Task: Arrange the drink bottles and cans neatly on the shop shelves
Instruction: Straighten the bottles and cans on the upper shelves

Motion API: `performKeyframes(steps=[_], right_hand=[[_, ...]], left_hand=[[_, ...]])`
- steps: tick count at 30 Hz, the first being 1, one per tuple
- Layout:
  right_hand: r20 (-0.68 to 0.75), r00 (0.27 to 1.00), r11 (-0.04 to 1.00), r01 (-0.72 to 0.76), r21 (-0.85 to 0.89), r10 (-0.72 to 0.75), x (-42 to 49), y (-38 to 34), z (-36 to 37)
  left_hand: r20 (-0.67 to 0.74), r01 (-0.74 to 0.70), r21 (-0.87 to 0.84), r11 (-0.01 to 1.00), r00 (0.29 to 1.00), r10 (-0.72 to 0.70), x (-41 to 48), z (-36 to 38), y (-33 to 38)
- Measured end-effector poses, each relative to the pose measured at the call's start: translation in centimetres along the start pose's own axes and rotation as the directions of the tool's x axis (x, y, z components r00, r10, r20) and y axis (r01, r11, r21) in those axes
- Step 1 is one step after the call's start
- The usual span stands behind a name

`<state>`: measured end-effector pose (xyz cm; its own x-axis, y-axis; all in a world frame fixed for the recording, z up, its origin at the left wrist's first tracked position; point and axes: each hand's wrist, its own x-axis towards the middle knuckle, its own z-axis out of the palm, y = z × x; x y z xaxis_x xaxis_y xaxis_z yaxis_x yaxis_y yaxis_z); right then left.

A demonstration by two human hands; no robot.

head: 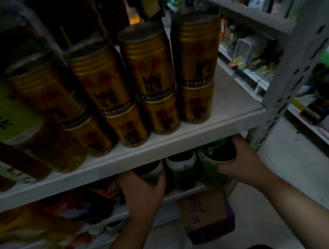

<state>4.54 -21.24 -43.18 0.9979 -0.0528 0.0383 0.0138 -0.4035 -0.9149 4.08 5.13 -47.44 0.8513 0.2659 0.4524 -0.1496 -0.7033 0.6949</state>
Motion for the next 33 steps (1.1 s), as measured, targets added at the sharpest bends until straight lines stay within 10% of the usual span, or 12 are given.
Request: performKeyframes(steps=[8,13,19,33], right_hand=[[0.09,0.963,0.957,0.265,-0.114,-0.256,1.0,2.3,-0.4],[-0.331,0.773,0.822,0.407,-0.397,-0.542,-2.0,6.9,3.4],[-0.611,0.783,0.992,0.089,-0.084,-0.122,-4.6,14.0,10.7],[-0.49,0.848,0.945,0.299,0.131,-0.201,-1.5,16.5,9.7]], left_hand=[[-0.088,-0.108,0.05,0.993,0.99,0.112,-0.9,3.5,-3.1],[-0.228,-0.235,0.054,0.97,0.943,0.242,-1.7,4.4,-4.6],[-0.201,-0.173,-0.053,0.983,0.966,0.159,-5.2,7.3,-7.8],[-0.172,-0.065,-0.069,0.996,0.984,0.052,-8.1,8.4,-10.4]])
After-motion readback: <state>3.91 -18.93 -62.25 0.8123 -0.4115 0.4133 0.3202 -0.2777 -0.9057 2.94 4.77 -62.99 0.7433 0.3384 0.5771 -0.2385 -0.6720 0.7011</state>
